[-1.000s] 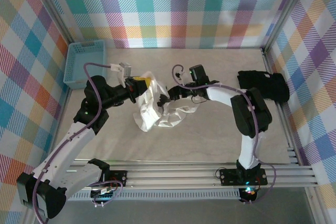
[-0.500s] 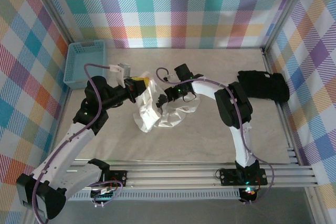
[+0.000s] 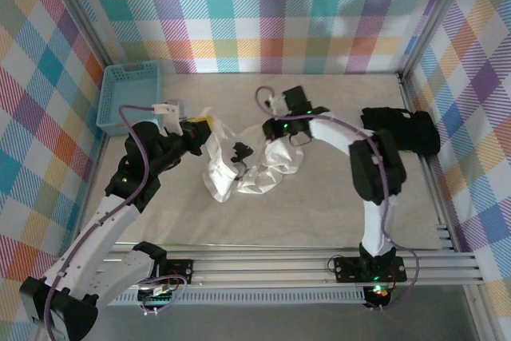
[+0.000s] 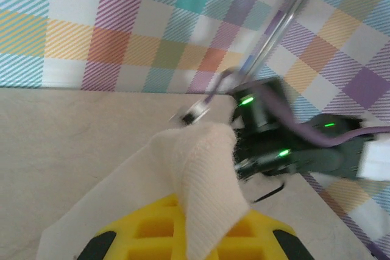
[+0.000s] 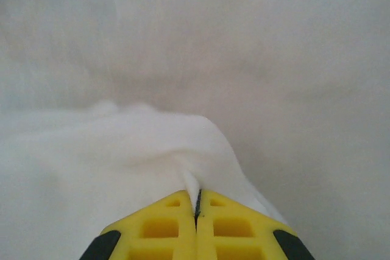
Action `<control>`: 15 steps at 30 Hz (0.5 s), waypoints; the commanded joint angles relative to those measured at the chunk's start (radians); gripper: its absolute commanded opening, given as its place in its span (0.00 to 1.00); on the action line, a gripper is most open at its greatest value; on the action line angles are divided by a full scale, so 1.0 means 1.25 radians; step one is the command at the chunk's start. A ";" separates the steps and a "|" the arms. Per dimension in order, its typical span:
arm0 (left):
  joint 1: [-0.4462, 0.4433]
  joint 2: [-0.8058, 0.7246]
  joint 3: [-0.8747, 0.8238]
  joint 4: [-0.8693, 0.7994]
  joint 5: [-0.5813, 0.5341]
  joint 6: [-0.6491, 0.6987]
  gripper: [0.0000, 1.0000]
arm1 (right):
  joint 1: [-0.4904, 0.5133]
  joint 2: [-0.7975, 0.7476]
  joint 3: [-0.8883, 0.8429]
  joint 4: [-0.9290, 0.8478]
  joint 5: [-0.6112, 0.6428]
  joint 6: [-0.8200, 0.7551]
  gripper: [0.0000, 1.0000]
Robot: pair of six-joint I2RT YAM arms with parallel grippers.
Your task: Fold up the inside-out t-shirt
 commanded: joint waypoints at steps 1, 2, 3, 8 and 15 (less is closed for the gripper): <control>0.006 0.009 0.064 0.055 -0.026 0.033 0.00 | -0.056 -0.161 -0.039 0.158 -0.004 0.054 0.00; 0.006 0.012 0.084 0.062 -0.020 0.037 0.00 | -0.065 -0.205 -0.067 0.183 0.002 0.057 0.00; 0.006 0.012 0.101 0.074 -0.001 0.041 0.00 | -0.071 -0.255 -0.103 0.207 0.015 0.053 0.00; 0.005 -0.032 0.055 0.136 0.135 0.022 0.00 | -0.075 -0.481 -0.348 0.286 0.095 0.045 0.00; -0.054 -0.137 -0.243 0.025 0.186 -0.026 0.01 | -0.052 -0.680 -0.742 0.284 0.233 0.176 0.26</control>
